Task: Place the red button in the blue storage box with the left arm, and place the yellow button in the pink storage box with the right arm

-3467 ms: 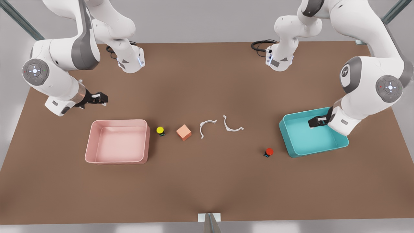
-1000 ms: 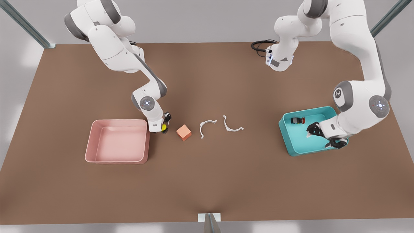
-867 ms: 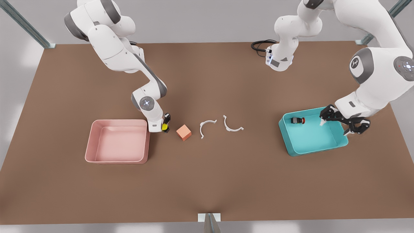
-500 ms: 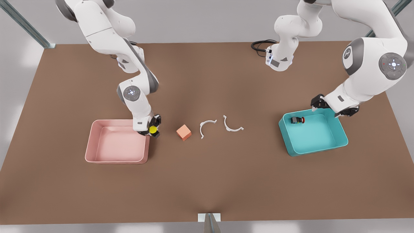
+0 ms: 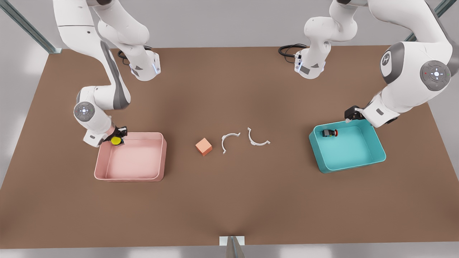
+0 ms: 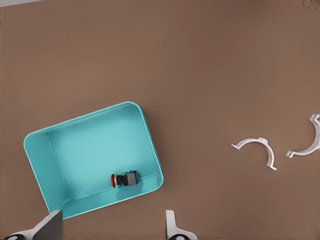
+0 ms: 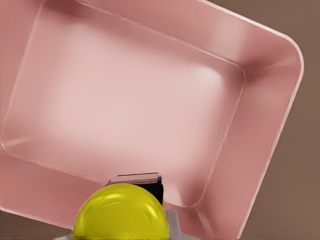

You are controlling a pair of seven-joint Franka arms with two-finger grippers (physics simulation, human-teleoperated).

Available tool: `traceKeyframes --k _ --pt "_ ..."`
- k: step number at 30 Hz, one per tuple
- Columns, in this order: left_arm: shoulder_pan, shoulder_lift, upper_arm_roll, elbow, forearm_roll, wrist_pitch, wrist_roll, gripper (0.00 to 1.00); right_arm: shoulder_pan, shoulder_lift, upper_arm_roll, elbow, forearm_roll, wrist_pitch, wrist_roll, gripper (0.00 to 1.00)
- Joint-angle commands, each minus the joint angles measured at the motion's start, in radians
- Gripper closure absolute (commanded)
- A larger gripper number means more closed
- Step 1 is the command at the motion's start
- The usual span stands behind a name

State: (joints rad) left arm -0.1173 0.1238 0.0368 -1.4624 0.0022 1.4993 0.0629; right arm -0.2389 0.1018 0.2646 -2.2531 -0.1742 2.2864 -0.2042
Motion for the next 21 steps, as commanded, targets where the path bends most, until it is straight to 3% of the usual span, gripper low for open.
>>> traceKeyframes --k 1,5,8,12,13,15,18,21 --pt "0.001 -0.001 0.0 0.0 0.002 -0.004 -0.123 0.0 0.041 0.01 0.001 0.009 -0.007 -0.013 0.048 0.02" --pt "0.001 -0.001 0.0 0.0 0.002 0.002 -0.124 0.0 0.046 0.018 0.004 0.076 -0.011 -0.068 0.052 0.0" --pt "0.001 0.004 0.0 0.02 0.001 0.006 -0.123 0.0 0.05 0.012 0.062 0.339 -0.007 -0.399 0.143 0.0" --pt "0.002 0.022 0.002 0.066 0.005 0.006 -0.121 0.0 0.052 -0.014 0.073 0.602 0.001 -0.662 0.155 0.0" --pt "0.002 0.022 0.002 0.068 0.005 0.007 -0.121 0.0 0.052 -0.016 0.036 0.656 0.091 -0.694 0.155 0.0" --pt "0.002 0.022 0.002 0.068 0.005 0.007 -0.12 0.0 0.23 -0.047 -0.202 0.696 0.137 -0.696 0.152 0.0" --pt "0.002 0.022 0.0 0.07 0.007 0.006 -0.12 0.0 0.417 -0.1 -0.401 0.711 0.142 -0.788 0.23 0.0" --pt "0.001 0.023 0.002 0.07 0.009 0.007 -0.117 0.0 0.412 -0.09 -0.392 0.704 0.142 -0.788 0.247 0.0"
